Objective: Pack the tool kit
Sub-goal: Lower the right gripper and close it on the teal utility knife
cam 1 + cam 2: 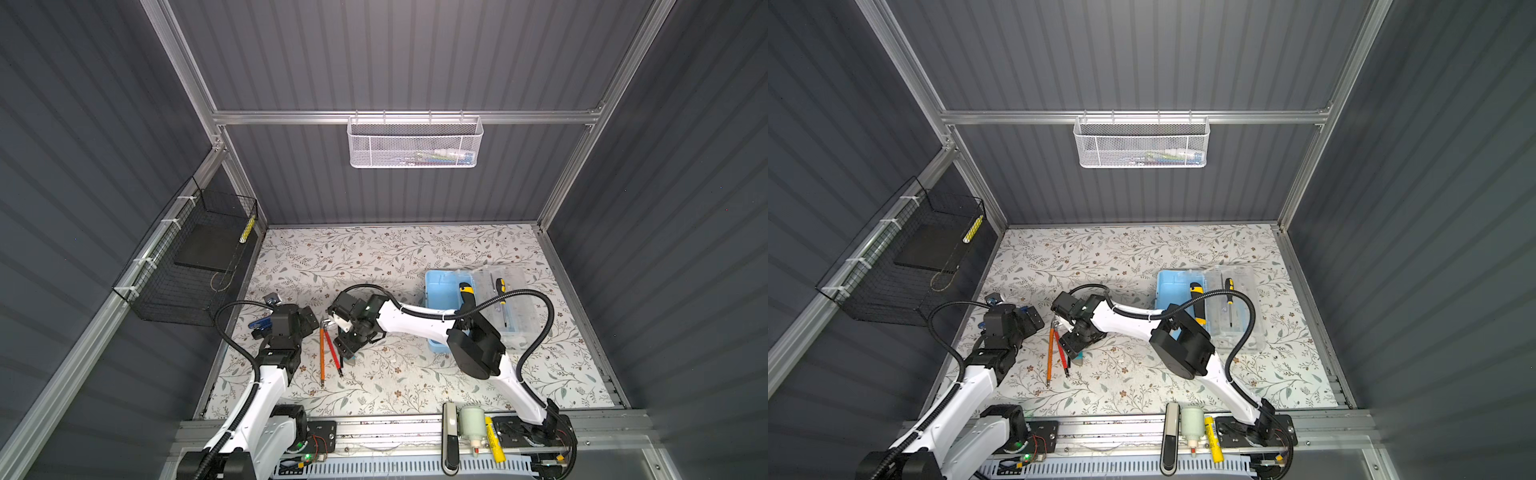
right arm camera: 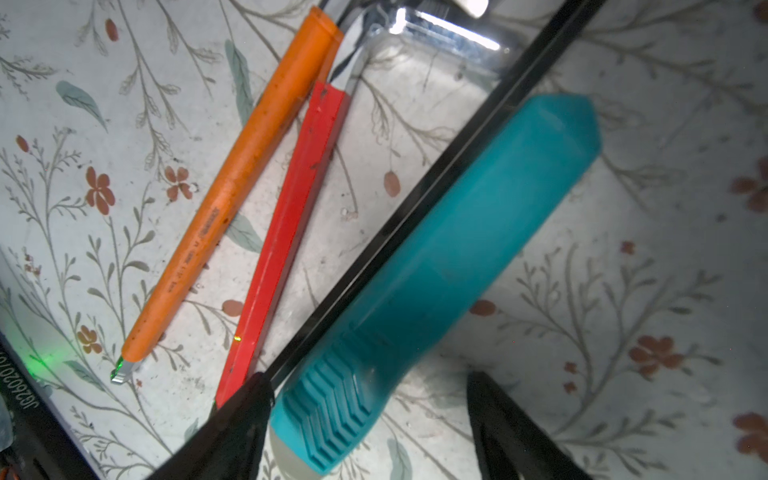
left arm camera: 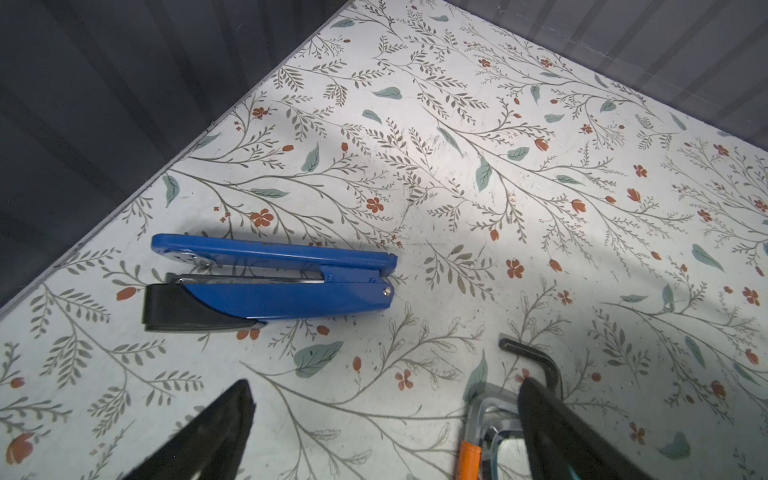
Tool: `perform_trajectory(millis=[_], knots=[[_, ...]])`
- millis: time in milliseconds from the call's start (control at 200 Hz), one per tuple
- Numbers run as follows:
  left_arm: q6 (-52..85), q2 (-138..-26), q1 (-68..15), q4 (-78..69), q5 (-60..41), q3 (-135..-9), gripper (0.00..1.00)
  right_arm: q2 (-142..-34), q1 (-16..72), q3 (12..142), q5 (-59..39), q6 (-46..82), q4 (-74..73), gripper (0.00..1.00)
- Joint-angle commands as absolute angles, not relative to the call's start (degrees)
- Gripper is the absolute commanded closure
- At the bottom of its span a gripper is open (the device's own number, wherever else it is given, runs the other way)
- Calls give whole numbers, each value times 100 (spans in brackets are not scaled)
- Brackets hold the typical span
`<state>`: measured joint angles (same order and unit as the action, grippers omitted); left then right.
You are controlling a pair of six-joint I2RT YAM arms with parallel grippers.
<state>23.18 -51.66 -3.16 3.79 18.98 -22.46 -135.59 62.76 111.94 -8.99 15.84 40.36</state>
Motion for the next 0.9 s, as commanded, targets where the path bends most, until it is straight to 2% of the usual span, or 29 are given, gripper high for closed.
perform_trajectory(millis=[0,280,566,751,896], knots=[[2351,-5157,-264,396,1785,-2373,1,-13603,6232,11187,-806,1506,4247,25],[2316,-5133,-255,369,1719,-2353,1,-13854,6250,11574,-26,1340,4916,29],[2303,-5157,-246,352,1684,-2364,0,-13887,6225,11587,-207,1248,4798,30],[2287,-5177,-242,343,1654,-2373,1,-14338,6222,12318,-225,1438,5194,37],[2285,-5168,-237,330,1635,-2364,1,-14409,6214,12358,-127,1626,5287,44]])
